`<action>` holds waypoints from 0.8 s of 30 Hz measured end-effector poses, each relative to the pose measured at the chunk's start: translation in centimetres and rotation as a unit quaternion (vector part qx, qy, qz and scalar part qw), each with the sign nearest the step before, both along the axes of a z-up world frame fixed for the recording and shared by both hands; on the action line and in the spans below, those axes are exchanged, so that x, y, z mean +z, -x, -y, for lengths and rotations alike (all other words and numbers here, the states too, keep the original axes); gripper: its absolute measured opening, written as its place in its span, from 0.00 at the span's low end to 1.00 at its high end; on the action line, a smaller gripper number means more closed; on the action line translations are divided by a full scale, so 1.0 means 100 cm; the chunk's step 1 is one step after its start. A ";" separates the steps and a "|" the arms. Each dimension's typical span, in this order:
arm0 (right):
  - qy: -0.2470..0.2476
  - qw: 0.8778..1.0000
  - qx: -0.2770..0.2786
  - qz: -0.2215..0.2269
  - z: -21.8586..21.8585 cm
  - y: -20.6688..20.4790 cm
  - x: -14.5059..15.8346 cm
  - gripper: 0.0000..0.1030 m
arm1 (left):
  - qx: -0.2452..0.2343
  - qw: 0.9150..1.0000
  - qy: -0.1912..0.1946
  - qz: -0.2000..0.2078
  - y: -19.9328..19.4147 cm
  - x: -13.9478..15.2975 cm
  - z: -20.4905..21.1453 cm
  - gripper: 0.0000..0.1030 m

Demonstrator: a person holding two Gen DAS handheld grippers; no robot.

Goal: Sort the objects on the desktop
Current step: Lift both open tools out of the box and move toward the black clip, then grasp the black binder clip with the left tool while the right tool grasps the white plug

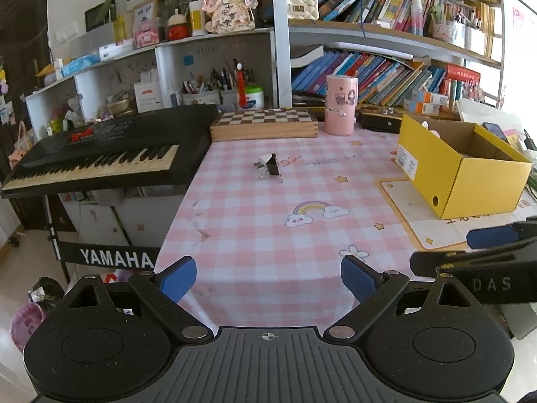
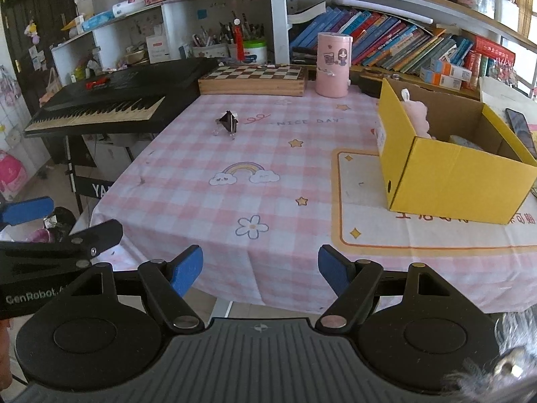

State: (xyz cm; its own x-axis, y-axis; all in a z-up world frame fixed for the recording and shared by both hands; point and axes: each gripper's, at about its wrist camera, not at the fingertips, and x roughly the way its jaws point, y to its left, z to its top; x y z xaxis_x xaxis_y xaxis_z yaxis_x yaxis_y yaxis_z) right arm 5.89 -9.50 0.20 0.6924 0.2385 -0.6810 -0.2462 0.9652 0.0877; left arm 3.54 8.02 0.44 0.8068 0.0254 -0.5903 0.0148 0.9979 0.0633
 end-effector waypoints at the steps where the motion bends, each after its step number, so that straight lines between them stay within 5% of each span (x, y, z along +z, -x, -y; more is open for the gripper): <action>1: 0.000 1.000 0.000 0.000 0.000 -0.004 0.000 0.72 | -0.001 1.000 -0.002 -0.001 -0.003 0.000 0.001 0.92; 21: -0.013 1.000 0.027 0.004 -0.001 -0.146 -0.005 0.72 | 0.038 0.999 -0.003 -0.035 -0.119 -0.022 0.006 0.91; 24: -0.024 0.999 0.030 -0.001 0.000 -0.170 -0.006 0.72 | 0.047 0.998 0.000 -0.050 -0.140 -0.028 0.007 0.85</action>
State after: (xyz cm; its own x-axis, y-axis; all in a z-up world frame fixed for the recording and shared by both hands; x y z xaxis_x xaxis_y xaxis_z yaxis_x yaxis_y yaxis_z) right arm 22.94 -9.50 -0.39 0.6746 0.3112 -0.6694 -0.3025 0.9437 0.1338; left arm 17.51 7.30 -2.37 0.7376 0.0981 -0.6681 -0.0724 0.9952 0.0662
